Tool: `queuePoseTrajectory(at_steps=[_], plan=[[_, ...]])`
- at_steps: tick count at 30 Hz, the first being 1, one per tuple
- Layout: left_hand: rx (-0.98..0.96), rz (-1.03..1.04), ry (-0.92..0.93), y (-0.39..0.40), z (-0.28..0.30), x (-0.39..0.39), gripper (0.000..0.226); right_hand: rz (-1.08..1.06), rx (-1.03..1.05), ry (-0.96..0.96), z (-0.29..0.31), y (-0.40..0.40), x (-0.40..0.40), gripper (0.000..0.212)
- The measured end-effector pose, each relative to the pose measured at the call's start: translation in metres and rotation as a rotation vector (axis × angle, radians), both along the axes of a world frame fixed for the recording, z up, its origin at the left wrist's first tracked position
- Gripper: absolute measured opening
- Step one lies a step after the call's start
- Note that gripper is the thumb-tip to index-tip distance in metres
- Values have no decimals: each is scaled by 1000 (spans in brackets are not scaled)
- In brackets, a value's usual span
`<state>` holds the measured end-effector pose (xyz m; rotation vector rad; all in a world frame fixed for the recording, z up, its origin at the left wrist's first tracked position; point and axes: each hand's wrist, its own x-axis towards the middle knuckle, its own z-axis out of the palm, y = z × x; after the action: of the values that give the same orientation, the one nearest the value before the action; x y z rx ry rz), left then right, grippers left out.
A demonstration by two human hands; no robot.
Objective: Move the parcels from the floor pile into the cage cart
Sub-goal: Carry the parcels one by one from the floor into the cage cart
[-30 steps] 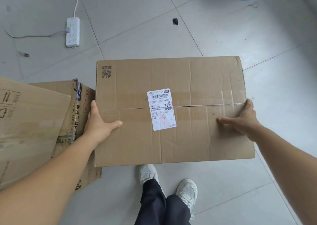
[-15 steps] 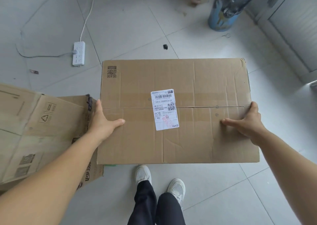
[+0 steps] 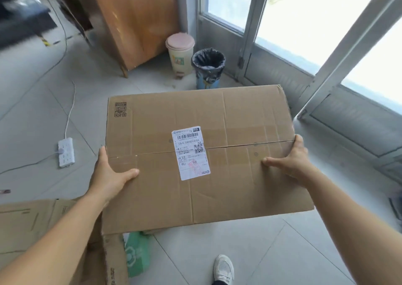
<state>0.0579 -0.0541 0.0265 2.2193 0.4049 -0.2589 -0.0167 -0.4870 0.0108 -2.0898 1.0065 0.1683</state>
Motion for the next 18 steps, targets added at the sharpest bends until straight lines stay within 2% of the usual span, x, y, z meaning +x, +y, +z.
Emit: queuePoseTrajectory(at_steps=[7,12,13,16,18], plan=[[-106,-199,-45,-17,58,-12,105,-185,-79,-54,77,2,-87,128],[-130,-395,-101,-41,99,-17,73,-354,-132,-109,135,6,-166,126],[-136,-431,-115,-47,107,-20,74,-385,-140,-117,147,6,-183,126],[-197,-530,-153,-75,132,-33,101,-483,-188,-145,184,4,-233,128],[-246,-579,-177,-97,148,-45,111,-559,-216,-164,208,3,-268,126]])
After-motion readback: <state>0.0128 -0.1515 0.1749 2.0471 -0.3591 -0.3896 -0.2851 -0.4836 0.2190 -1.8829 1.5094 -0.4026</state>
